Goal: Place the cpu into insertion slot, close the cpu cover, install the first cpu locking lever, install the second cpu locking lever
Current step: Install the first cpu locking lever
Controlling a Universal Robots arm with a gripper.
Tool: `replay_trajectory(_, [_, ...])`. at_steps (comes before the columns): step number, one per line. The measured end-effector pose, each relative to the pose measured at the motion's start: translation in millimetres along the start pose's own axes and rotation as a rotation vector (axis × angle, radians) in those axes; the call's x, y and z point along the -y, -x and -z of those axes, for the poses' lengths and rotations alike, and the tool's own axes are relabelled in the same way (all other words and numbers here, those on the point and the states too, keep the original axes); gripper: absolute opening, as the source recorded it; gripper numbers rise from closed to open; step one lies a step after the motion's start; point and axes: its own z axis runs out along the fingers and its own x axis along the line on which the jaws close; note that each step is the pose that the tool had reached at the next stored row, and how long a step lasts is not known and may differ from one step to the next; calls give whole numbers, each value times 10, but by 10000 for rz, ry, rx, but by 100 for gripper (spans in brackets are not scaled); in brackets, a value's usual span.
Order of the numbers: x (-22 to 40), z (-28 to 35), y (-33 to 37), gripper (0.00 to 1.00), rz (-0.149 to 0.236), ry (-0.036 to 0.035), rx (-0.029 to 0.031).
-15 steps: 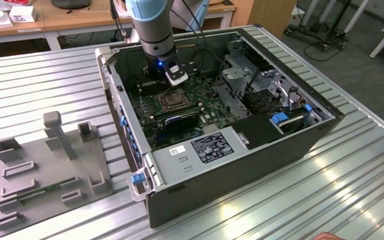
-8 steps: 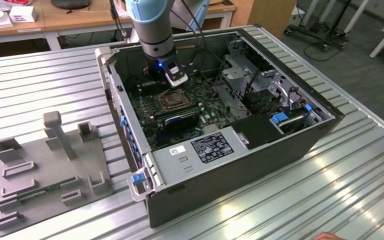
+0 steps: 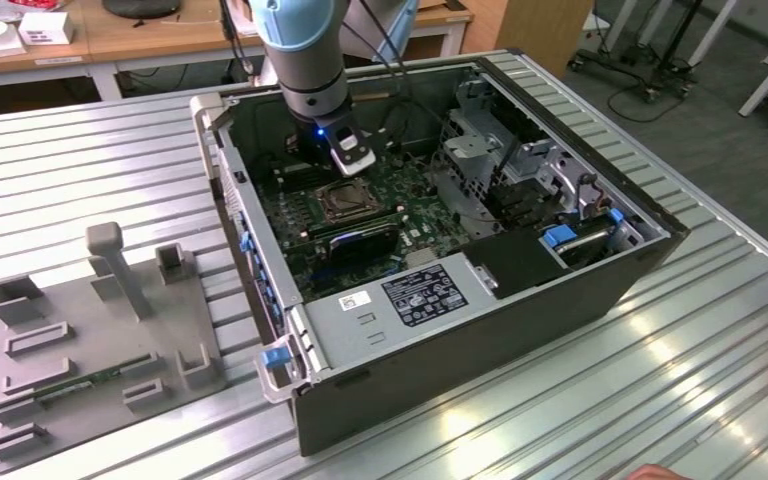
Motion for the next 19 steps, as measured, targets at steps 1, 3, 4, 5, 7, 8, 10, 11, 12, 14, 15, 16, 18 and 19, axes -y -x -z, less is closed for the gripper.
replay_trajectory(1, [-1,-2,0,10,-1,1,1])
replay_trajectory(3, [-3,-5,-2,10,0,3,1])
replay_trajectory(4, [-4,-5,-3,10,0,2,1])
replay_trajectory(5, [-6,-6,-4,10,0,2,1])
replay_trajectory(7, [-10,-7,-6,10,-1,3,1])
replay_trajectory(8, [-12,-8,-7,10,-1,7,-1])
replay_trajectory(10, [-13,-10,-7,10,0,10,2])
replay_trajectory(11, [-13,-9,-7,10,1,5,1])
replay_trajectory(12, [-13,-8,-7,10,0,3,1])
replay_trajectory(14, [-13,-8,-7,10,0,2,1])
replay_trajectory(15, [-13,-8,-7,10,0,3,1])
replay_trajectory(16, [-13,-8,-7,10,0,2,0])
replay_trajectory(18, [-14,-8,-7,10,0,3,1])
replay_trajectory(19, [-14,-7,-7,10,0,3,1])
